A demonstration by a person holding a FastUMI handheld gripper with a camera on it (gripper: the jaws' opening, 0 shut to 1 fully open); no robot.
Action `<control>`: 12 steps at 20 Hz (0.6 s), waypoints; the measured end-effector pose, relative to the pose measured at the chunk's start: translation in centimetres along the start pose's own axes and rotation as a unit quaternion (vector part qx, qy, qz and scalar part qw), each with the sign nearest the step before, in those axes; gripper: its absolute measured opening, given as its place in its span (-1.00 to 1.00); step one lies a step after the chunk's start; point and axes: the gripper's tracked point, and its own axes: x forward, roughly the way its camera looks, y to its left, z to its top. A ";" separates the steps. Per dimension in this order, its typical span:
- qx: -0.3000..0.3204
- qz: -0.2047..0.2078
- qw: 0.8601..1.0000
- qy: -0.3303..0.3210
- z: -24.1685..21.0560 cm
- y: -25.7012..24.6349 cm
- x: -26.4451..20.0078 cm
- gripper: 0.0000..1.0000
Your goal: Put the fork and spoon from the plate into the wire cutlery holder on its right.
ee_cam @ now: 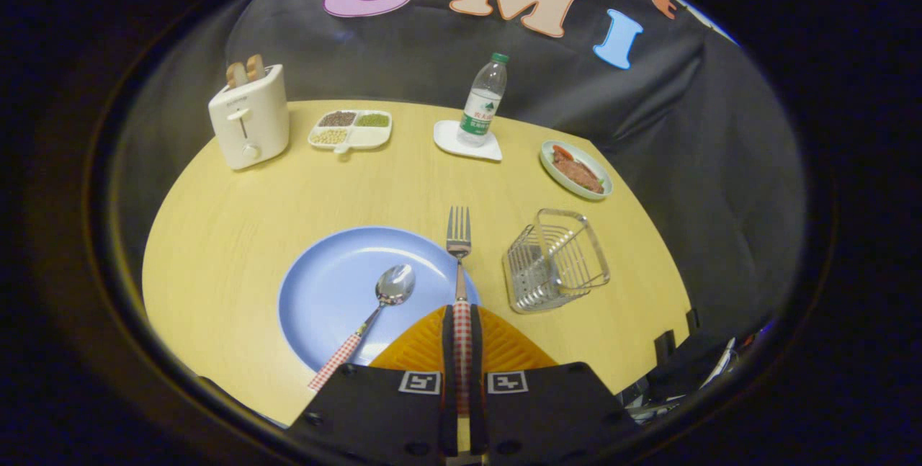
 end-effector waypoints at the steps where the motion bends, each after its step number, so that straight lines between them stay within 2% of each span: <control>1: 0.007 -0.004 1.000 0.005 0.7 -0.6 -0.4 -0.81; 6: 0.036 -0.011 0.997 0.071 2.4 -3.6 -2.3 -0.81; 10: 0.037 -0.041 0.989 0.138 3.3 -7.4 -3.8 -0.81; 12: 0.061 -0.040 0.985 0.155 4.0 -8.2 -3.8 -0.81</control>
